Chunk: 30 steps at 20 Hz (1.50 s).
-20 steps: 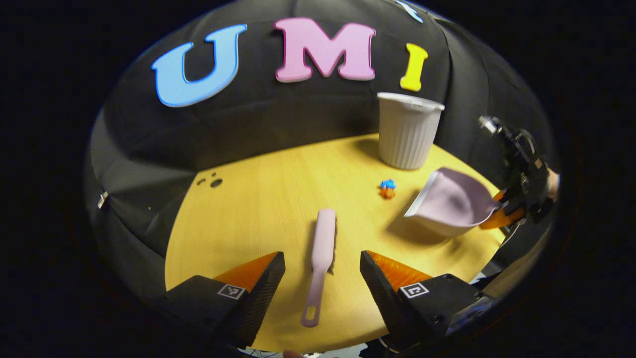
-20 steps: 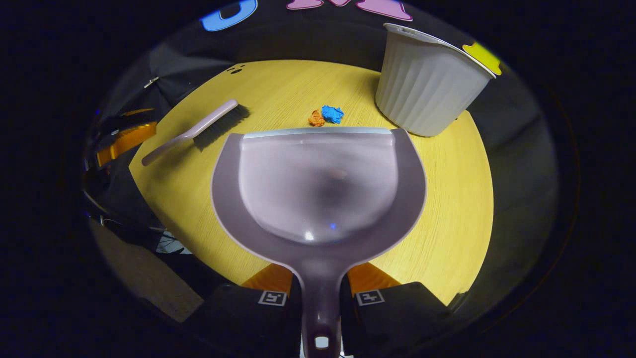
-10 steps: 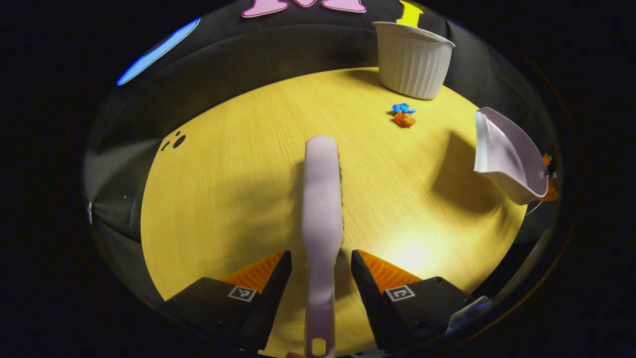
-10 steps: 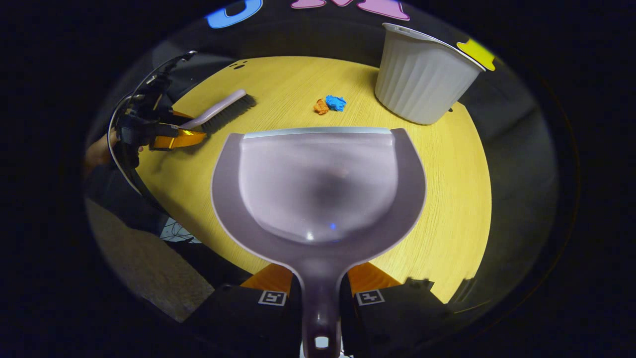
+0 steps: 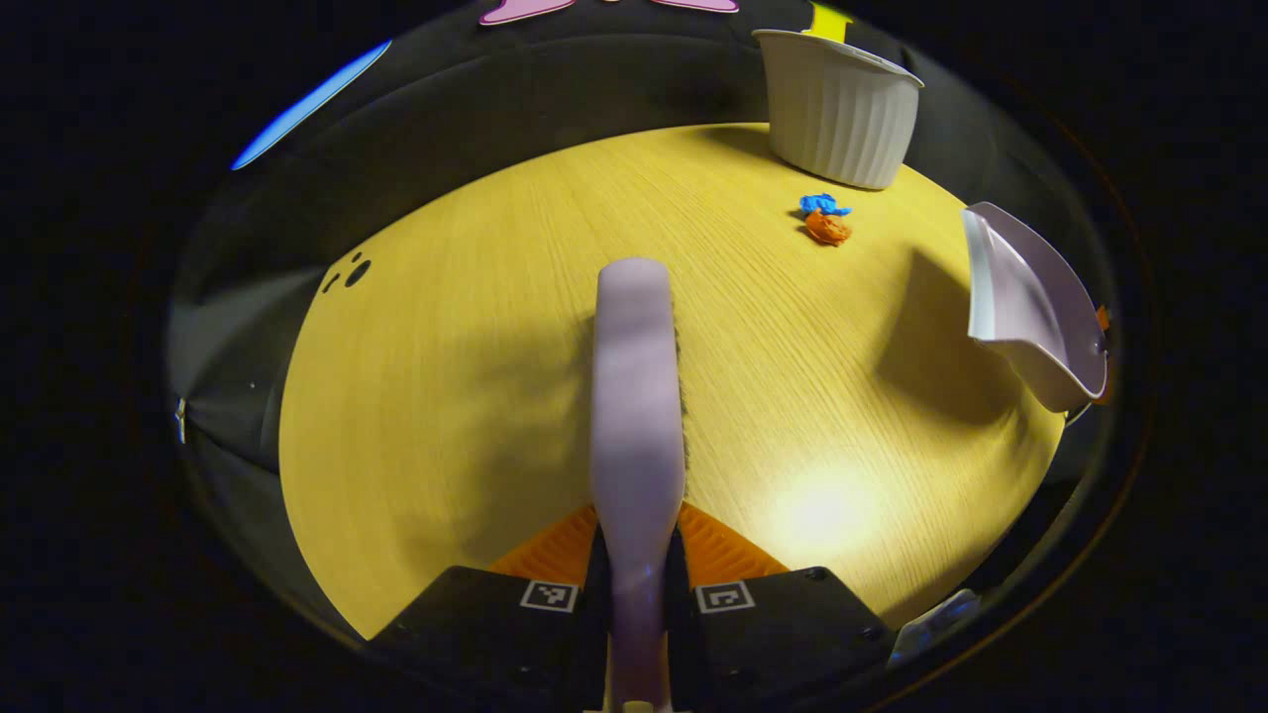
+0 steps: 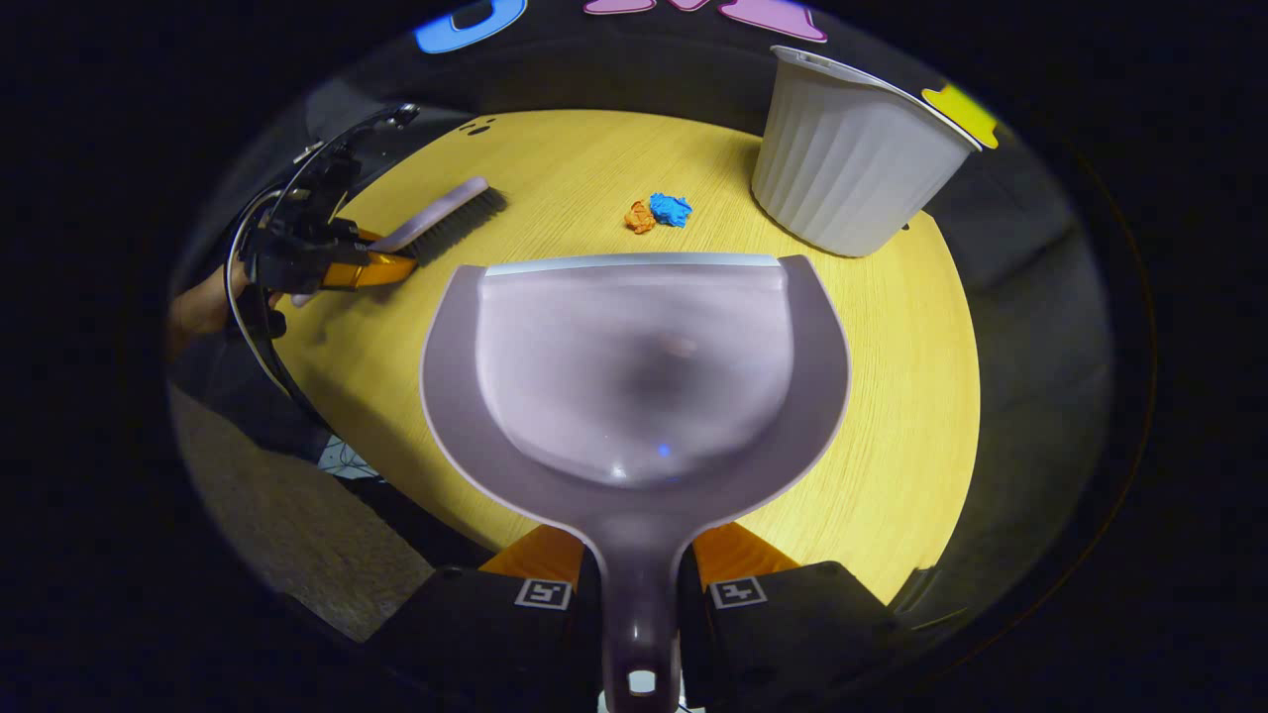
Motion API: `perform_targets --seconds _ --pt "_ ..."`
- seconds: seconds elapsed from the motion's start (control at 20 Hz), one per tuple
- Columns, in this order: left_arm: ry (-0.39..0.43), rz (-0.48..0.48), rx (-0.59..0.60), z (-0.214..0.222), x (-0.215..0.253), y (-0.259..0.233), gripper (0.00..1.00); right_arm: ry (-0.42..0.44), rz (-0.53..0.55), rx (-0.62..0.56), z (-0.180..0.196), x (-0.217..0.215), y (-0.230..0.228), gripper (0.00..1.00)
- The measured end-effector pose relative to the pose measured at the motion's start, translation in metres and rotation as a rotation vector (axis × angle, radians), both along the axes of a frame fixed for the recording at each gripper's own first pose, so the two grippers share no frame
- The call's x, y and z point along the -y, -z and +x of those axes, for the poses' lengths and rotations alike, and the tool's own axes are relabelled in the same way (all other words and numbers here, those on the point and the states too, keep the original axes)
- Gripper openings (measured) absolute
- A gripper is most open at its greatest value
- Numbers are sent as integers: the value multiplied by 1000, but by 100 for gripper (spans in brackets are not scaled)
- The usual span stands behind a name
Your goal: Pick up the small broom and dustpan from the desktop, sweep the trash into the dustpan with the broom, and then empty the trash into the garbage bin.
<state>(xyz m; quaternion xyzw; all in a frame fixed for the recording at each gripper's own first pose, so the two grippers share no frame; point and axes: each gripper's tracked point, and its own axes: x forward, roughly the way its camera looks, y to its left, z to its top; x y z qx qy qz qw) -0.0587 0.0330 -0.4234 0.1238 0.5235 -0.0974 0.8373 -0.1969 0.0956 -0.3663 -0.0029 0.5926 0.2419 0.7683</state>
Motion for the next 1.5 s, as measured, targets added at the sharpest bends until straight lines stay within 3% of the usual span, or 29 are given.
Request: perform_targets --seconds 0.05,0.25,0.35,0.65,1.25,1.4,1.5 --pt "10 -8 27 11 6 -6 29 -17 -15 -14 0 3 1 41" --pt "64 -51 94 52 37 -33 28 -50 -21 -73 7 7 5 31" --pt "94 -59 113 76 55 -40 28 -68 -30 -91 11 10 8 35" --pt "213 -45 108 119 109 -39 27 -95 -36 -119 21 17 21 36" --pt "359 -19 5 129 162 -7 26 -126 6 -150 38 27 49 36" --pt "416 -96 -59 115 180 -6 27 -137 12 -150 41 28 51 36" --pt "486 -232 -152 85 207 -15 28 -156 10 -138 44 27 51 36"
